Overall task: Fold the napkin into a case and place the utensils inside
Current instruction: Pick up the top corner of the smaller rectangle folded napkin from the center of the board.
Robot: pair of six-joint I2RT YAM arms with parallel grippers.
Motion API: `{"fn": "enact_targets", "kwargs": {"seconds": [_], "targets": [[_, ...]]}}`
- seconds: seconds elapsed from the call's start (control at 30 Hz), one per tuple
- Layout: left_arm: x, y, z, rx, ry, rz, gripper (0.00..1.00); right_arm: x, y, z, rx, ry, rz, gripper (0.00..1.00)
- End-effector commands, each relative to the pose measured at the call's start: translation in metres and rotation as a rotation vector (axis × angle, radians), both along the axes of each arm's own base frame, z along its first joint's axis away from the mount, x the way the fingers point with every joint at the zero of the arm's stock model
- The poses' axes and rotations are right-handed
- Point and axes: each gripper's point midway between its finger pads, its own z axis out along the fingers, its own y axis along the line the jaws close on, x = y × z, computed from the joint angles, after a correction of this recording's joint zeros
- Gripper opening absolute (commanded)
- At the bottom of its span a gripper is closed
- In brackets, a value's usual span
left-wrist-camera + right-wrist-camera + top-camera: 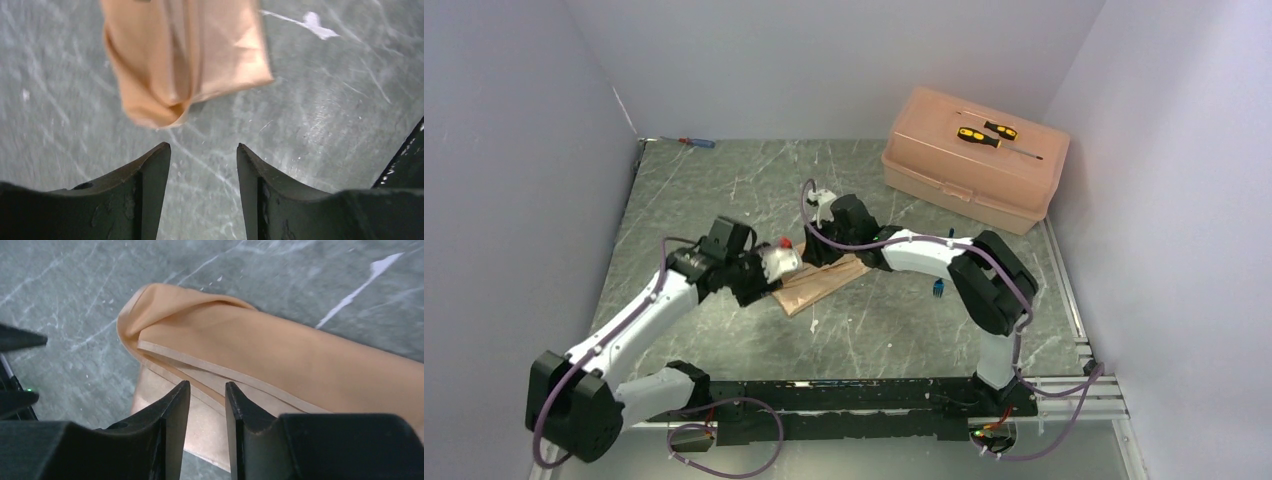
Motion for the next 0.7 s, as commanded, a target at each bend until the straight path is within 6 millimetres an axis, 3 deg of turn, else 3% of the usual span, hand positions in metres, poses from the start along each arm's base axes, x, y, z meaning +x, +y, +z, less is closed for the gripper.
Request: {"fn": "enact_targets", "kwargs": {"seconds": [0.0,0.17,0.3,0.53,0.67], "targets": [[-0.013,-0.032,-0.002,-0.056,-0.193,-0.36,0.57,0.0,0.029,0.006,0.09,0.004,0.077,0.35],[-0.025,-0.051,-0.013,-0.08,-0.344,-0.605,0.58,-0.008,0.04,-0.007,0.114,0.037,0.127,0.31],[-0.031,-0.06,-0.032,-0.072,-0.445,-0.742,0.58,-0.012,0.041,-0.016,0.118,0.047,0.145,0.24],[-0.027,-0.061,-0.066,-0.005,-0.471,-0.827,0.6,-0.017,0.039,-0.037,0.103,0.083,0.159,0.19],[-0.015,-0.065,-0.072,0.012,-0.513,-0.822,0.6,-0.02,0.035,-0.049,0.088,0.097,0.157,0.17]]}}
